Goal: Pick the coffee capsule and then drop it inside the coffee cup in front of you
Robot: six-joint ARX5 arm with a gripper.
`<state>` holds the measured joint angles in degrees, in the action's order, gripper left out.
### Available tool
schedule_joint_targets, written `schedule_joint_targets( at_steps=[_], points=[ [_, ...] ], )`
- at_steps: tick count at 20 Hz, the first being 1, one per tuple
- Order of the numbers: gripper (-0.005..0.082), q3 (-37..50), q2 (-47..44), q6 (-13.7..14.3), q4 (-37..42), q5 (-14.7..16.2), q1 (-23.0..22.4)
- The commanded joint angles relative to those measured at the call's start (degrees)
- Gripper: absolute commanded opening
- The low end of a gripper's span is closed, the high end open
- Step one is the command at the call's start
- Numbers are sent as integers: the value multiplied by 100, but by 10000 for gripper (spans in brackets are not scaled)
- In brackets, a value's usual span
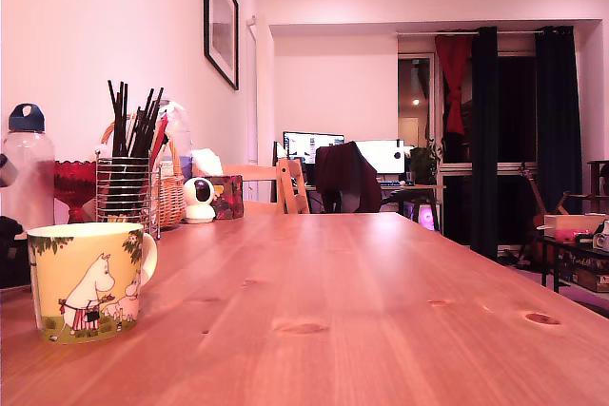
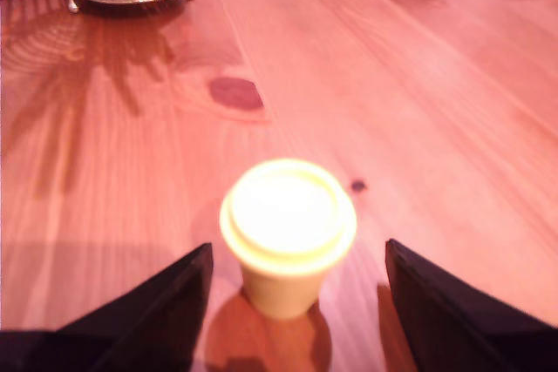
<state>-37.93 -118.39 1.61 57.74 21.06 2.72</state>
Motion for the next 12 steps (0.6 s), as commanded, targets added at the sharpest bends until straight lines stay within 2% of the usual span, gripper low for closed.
schedule_joint_targets(
  at_steps=[1, 10, 12],
  points=[
    [567, -107, -131, 37, -168, 9, -28],
    [562, -190, -129, 42, -437, 13, -28],
    [448, -190, -131, 39, -463, 13, -28]
  ],
)
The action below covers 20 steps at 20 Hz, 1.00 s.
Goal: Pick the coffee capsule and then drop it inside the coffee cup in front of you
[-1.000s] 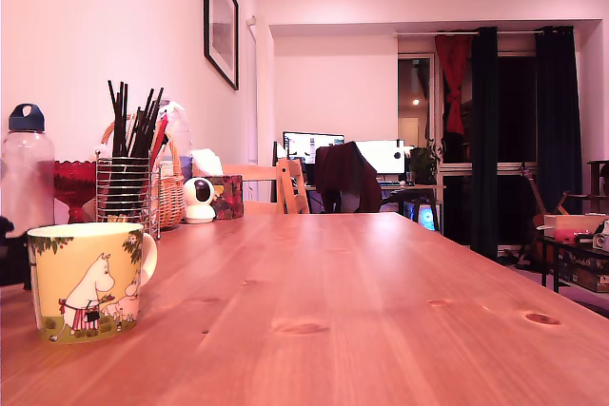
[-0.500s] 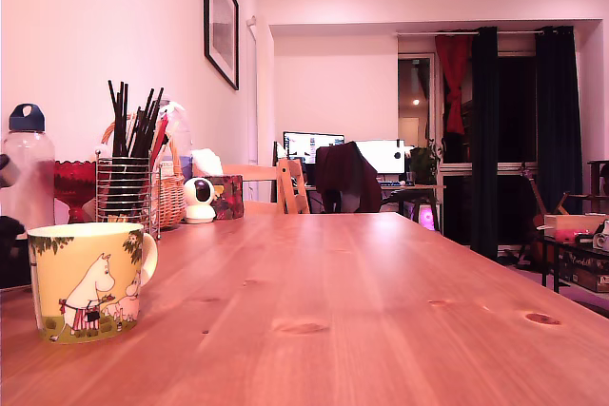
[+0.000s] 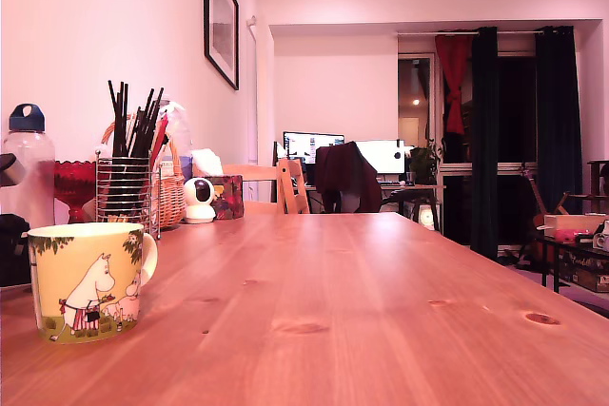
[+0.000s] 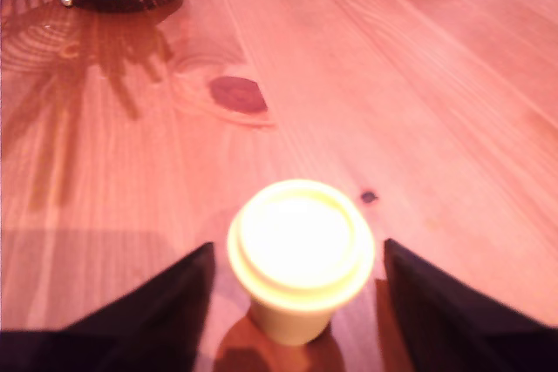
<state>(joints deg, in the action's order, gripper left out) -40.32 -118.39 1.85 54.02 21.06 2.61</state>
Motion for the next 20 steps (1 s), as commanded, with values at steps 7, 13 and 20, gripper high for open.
schedule_joint_targets(
  at_steps=[7, 13, 20],
  points=[
    [87, 48, -127, 11, -216, 72, -17],
    [87, 48, -70, -188, -380, 557, -15],
    [87, 98, 636, -164, -1069, 717, -15]
  ],
)
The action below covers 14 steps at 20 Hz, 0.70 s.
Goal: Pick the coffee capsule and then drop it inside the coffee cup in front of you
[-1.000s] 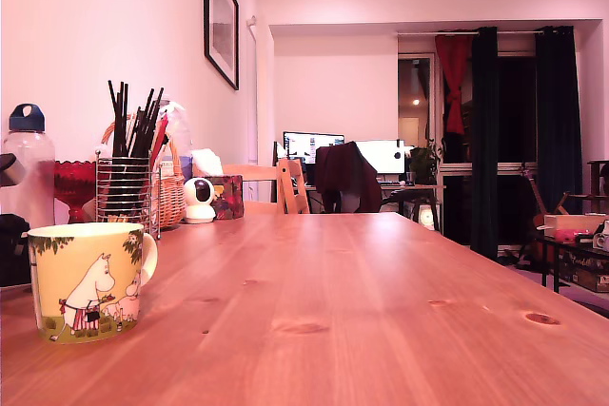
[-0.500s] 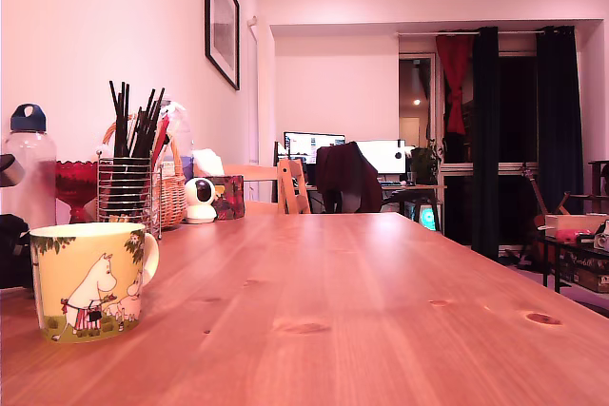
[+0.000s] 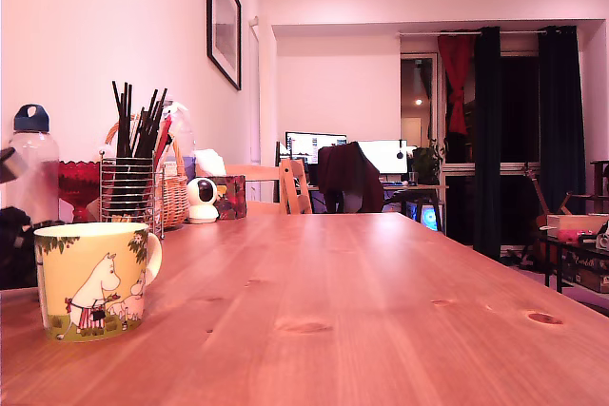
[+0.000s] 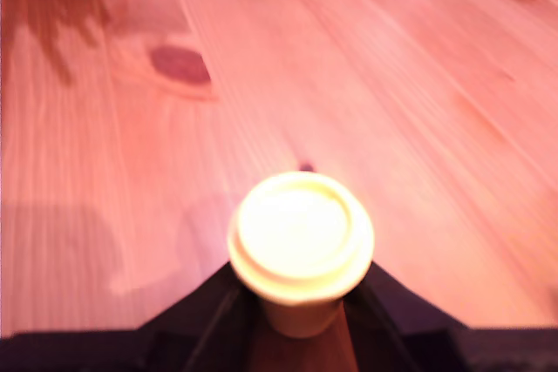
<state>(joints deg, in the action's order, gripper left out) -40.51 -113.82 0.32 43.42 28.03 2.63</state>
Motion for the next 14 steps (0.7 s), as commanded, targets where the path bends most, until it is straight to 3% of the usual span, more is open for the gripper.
schedule_joint_targets(
  at_steps=[1, 14],
  points=[
    [87, 157, 323, 39, -114, 26, -17],
    [87, 990, 2564, 435, -1646, 372, -15]
  ],
)
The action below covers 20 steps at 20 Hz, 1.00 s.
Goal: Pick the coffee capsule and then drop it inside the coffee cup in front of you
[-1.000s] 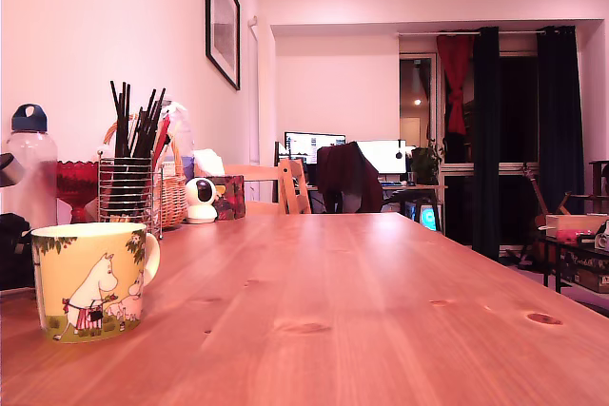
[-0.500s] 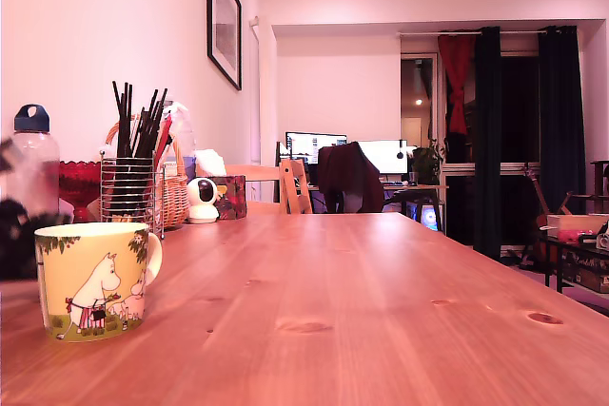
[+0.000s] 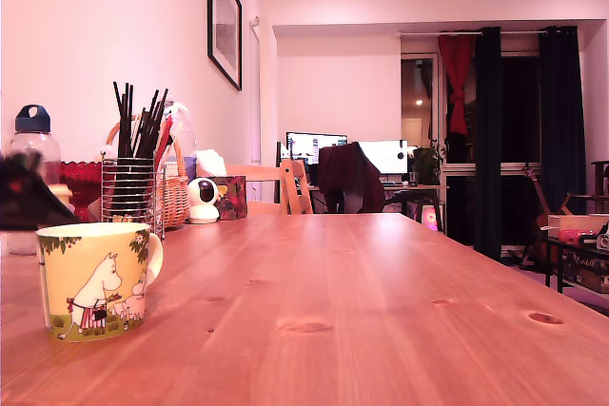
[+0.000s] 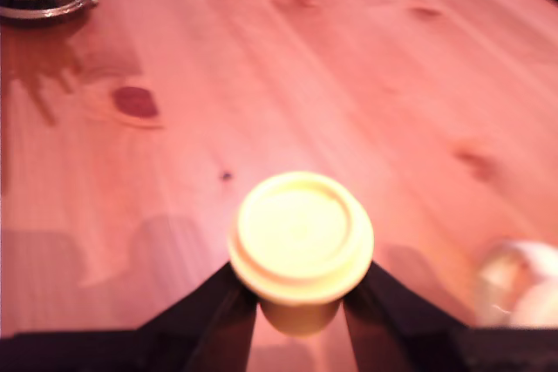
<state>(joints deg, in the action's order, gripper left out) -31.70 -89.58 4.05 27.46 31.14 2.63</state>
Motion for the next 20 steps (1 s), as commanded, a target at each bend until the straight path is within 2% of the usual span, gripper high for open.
schedule_joint_targets(
  at_steps=[1, 7, 9, 13, 20],
  points=[
    [87, 127, 308, 94, -219, 101, -17],
    [87, 138, 1259, 254, -1117, 177, -17],
    [87, 138, 1561, 352, -1427, 334, -35],
    [87, 138, 2065, 352, -1912, 332, -175],
    [87, 409, 2365, 348, -2100, 264, -592]
  ],
)
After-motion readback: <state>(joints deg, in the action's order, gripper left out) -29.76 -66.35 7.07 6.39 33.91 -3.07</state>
